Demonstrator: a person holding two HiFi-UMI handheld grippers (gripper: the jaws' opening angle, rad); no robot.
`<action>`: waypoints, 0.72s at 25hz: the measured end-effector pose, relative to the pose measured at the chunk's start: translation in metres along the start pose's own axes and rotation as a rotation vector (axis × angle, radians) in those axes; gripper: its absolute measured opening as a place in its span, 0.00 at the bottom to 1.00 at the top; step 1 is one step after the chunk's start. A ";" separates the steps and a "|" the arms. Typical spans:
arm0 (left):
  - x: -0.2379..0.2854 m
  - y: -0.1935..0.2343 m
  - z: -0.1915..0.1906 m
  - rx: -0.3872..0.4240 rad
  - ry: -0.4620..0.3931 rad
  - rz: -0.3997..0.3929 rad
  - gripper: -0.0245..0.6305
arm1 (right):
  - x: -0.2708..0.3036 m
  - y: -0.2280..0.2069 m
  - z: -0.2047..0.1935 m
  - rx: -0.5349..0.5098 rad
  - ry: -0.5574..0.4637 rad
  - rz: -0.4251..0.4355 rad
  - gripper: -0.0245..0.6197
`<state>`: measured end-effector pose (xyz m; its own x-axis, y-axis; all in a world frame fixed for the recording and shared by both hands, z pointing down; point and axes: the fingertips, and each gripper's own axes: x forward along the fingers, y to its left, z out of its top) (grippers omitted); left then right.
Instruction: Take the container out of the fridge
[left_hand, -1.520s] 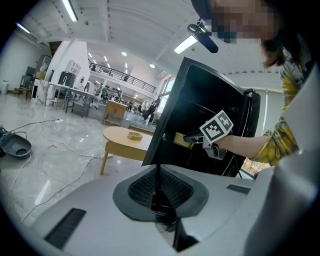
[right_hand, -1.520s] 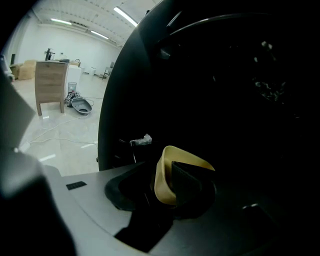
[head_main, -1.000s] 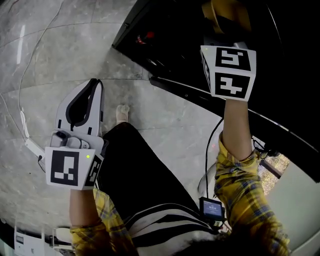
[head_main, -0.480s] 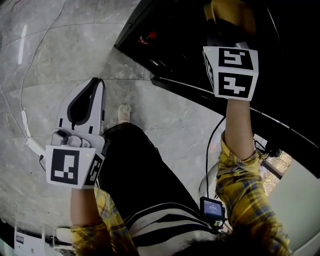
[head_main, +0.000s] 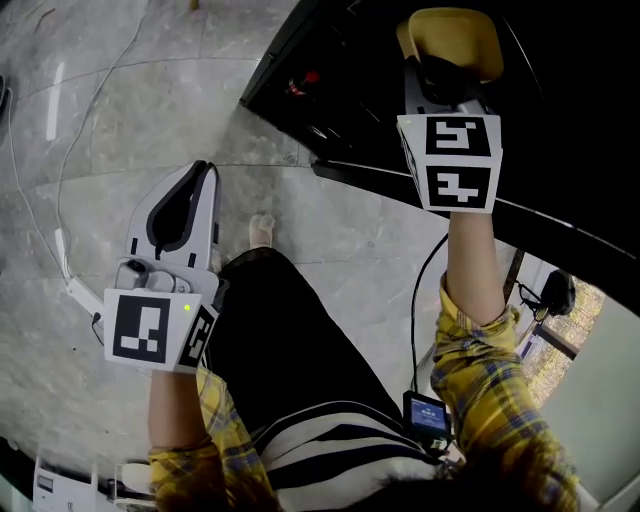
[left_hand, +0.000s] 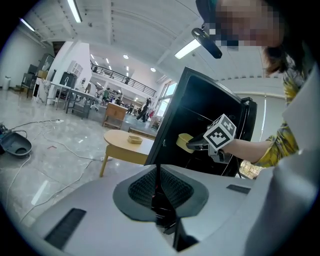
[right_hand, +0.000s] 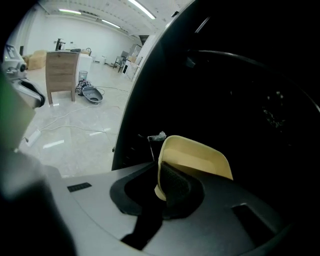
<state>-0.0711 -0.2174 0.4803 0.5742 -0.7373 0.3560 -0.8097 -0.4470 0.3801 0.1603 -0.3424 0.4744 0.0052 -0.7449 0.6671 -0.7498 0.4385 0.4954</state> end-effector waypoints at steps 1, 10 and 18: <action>-0.004 -0.001 0.002 0.003 -0.001 -0.001 0.09 | -0.005 0.004 0.001 0.002 -0.003 0.005 0.10; -0.041 -0.006 0.017 0.020 0.014 0.002 0.09 | -0.046 0.039 0.008 0.040 -0.009 0.062 0.10; -0.076 -0.006 0.037 0.038 0.006 0.011 0.09 | -0.091 0.057 0.012 0.089 -0.015 0.081 0.10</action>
<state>-0.1141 -0.1771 0.4189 0.5656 -0.7392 0.3657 -0.8202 -0.4579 0.3431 0.1088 -0.2559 0.4356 -0.0677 -0.7165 0.6943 -0.8031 0.4520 0.3881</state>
